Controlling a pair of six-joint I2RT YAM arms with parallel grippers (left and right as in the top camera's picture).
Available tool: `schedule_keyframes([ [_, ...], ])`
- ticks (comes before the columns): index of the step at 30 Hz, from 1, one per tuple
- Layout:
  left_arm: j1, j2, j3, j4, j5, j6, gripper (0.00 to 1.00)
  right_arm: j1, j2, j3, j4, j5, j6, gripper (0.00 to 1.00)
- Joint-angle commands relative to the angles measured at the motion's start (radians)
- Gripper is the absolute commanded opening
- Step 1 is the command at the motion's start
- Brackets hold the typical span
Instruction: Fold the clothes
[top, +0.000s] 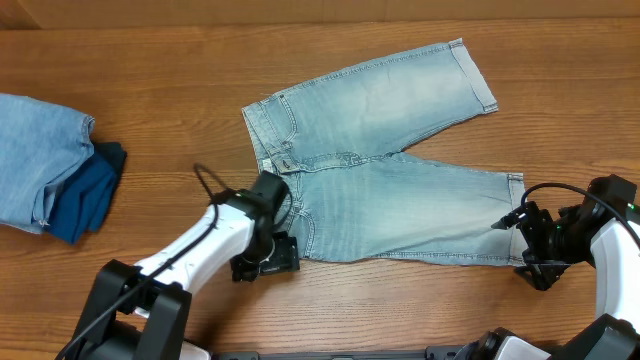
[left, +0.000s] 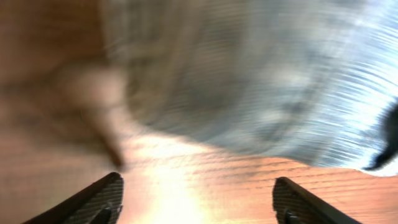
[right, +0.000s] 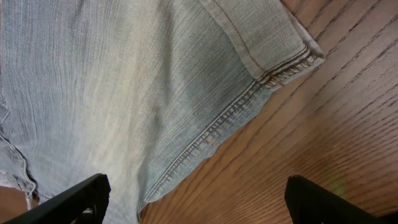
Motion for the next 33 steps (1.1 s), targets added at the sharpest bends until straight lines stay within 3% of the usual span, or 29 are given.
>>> schedule_keyframes([
  [1,0.121,-0.006,0.009,-0.019,0.149,-0.286,0.86,-0.005,-0.013,-0.005,-0.001,-0.003,-0.032,0.94],
  [4,0.190,-0.006,0.009,0.079,0.206,-0.343,0.86,-0.005,-0.013,-0.005,-0.002,-0.003,-0.032,0.94],
  [10,0.151,-0.006,0.008,0.215,0.173,-0.476,0.85,-0.005,-0.013,-0.005,-0.006,-0.004,-0.055,0.94],
  [16,0.148,-0.006,-0.030,0.206,0.167,-0.529,0.61,-0.005,-0.013,-0.005,-0.006,-0.004,-0.055,0.94],
  [19,0.149,-0.006,-0.039,0.213,0.167,-0.543,0.42,-0.005,-0.013,-0.005,-0.005,-0.003,-0.055,0.94],
  [20,0.149,-0.006,-0.039,0.212,0.167,-0.544,0.42,-0.005,-0.013,-0.005,-0.006,-0.003,-0.055,0.94],
  [22,0.149,-0.006,-0.039,0.212,0.167,-0.550,0.54,-0.005,-0.013,-0.005,-0.006,-0.003,-0.059,0.93],
  [25,0.150,-0.006,-0.040,0.213,0.151,-0.576,0.57,-0.005,-0.013,-0.005,-0.011,-0.003,-0.059,0.93],
  [27,0.150,-0.006,-0.040,0.214,0.150,-0.578,0.46,-0.005,-0.013,-0.005,-0.013,-0.003,-0.059,0.93],
  [29,0.150,-0.006,-0.040,0.217,0.148,-0.578,0.13,-0.005,-0.013,-0.005,-0.015,-0.004,-0.059,0.93],
  [30,0.150,-0.006,-0.040,0.217,0.145,-0.578,0.04,-0.005,-0.013,-0.005,-0.016,-0.004,-0.059,0.93],
  [33,0.150,-0.006,-0.040,0.229,0.146,-0.571,0.04,-0.005,-0.013,-0.005,-0.016,-0.004,-0.059,0.93],
])
